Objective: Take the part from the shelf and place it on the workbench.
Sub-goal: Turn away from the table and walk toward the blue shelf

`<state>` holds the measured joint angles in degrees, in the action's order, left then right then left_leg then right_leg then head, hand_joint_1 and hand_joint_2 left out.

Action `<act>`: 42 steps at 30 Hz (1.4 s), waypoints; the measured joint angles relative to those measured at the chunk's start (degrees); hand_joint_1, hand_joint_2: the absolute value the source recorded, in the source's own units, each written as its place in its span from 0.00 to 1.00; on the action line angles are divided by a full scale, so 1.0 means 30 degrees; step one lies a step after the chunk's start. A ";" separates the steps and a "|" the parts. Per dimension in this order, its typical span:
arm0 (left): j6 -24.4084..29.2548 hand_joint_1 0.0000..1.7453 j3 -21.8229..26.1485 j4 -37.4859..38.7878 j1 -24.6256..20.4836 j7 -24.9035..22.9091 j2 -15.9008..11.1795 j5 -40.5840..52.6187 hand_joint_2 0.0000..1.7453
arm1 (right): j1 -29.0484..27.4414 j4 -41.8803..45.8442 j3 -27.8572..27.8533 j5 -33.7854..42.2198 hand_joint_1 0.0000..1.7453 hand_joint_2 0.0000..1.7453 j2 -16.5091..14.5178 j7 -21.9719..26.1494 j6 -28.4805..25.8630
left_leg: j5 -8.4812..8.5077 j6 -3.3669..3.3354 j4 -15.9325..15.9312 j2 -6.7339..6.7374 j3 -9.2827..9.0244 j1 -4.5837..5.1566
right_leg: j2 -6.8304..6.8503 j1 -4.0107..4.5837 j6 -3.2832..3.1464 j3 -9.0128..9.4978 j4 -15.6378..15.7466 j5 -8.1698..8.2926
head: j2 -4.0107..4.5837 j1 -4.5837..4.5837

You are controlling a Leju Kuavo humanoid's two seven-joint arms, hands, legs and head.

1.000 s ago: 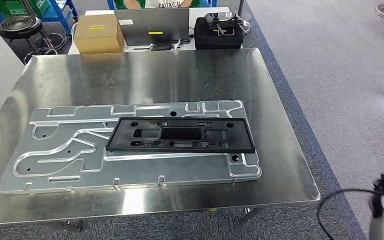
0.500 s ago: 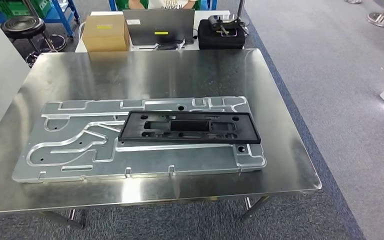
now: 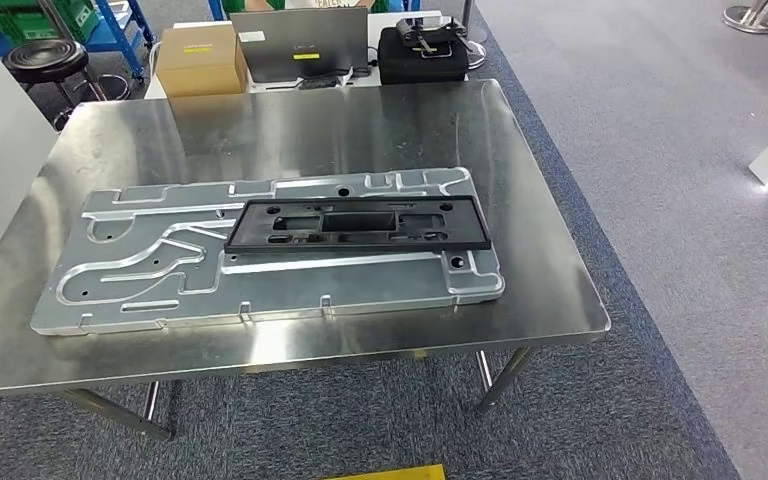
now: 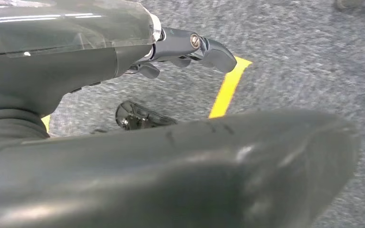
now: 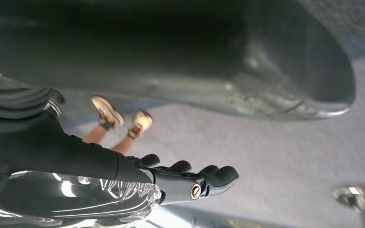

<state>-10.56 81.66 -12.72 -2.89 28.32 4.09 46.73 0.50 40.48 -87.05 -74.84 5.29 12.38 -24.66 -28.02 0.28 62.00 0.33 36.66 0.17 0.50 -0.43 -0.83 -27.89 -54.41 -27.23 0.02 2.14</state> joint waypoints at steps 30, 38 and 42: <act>0.0280 0.00 -0.2326 0.0164 0.0070 -0.4573 0.0794 0.4631 0.00 | 0.0937 -0.8395 -0.0025 -0.3128 0.00 0.00 -0.2737 -0.7914 0.7398 | 0.1179 0.0067 -0.0916 0.0074 -0.0120 -0.0108 | 0.0007 0.0084 0.0061 0.0723 0.0246 -0.0399 | 0.0000 0.0005; 0.0040 0.00 -0.2894 0.0211 0.0078 -0.5297 0.0544 0.4681 0.00 | 0.1092 -0.9093 -0.0002 -0.3087 0.00 0.00 -0.3619 -0.7663 0.7846 | -0.0377 0.0383 0.1223 0.0033 -0.1923 -0.0250 | 0.0098 0.0081 0.0144 -0.1972 -0.0485 0.1157 | 0.0000 0.0007; 0.0044 0.00 -0.2900 0.0211 0.0103 -0.5202 0.0224 0.4697 0.00 | 0.1162 -0.9277 0.0047 -0.3224 0.00 0.00 -0.3814 -0.7965 0.7911 | -0.0936 -0.0096 -0.2189 -0.0006 -0.3937 -0.0103 | 0.0128 0.0117 0.0540 -0.2522 -0.0857 0.1678 | 0.0000 0.0003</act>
<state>-10.43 72.96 -12.09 -2.58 12.71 4.76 60.82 3.99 12.65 -86.90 -84.51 -6.15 -11.51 -0.93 -30.82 -0.01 55.43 0.31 24.85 -0.14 0.88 -0.08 0.79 -35.45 -56.98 -22.19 0.02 2.15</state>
